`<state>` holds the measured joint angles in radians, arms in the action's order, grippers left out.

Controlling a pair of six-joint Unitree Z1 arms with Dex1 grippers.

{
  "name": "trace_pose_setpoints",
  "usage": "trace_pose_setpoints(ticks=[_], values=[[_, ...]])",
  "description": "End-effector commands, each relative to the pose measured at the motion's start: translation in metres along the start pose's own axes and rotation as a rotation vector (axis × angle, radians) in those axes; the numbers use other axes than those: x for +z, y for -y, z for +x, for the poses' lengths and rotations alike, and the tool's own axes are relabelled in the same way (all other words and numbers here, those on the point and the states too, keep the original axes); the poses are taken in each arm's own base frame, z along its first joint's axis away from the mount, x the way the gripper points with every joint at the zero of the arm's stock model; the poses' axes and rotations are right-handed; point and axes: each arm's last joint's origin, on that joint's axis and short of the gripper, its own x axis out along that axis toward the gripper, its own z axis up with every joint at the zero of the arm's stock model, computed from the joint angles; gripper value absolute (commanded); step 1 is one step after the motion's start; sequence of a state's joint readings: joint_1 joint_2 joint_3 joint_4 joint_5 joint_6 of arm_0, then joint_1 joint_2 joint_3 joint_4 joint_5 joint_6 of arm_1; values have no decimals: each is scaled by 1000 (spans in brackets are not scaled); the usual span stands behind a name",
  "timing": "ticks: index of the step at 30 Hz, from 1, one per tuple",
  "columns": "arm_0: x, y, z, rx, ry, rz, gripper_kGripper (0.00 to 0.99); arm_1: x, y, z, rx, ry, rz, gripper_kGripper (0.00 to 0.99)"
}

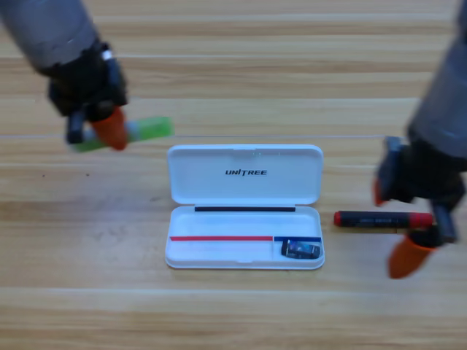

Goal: Clean up eraser and pencils

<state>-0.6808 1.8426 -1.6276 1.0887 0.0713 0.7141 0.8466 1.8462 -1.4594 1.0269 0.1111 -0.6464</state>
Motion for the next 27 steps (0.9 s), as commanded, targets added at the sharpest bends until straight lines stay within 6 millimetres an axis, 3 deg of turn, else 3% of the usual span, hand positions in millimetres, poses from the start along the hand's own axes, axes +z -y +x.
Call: trace_pose_setpoints(ticks=[1, 8, 18, 25, 27], values=[[53, 30, 42, -90, -36, 132, 0, -49, 33, 21, -2, -118, 87, 990], [88, 44, 82, -142, -67, 187, 0, -48, 84, 61, -26, -146, 10, 985], [106, 52, 127, -182, -107, 195, 0, -31, 116, 110, 30, -183, -92, 920], [111, 56, 143, -193, -114, 197, 0, -25, 129, 133, 48, -202, -112, 795], [111, 56, 146, -197, -117, 196, 0, -25, 130, 137, 54, -205, -120, 647]])
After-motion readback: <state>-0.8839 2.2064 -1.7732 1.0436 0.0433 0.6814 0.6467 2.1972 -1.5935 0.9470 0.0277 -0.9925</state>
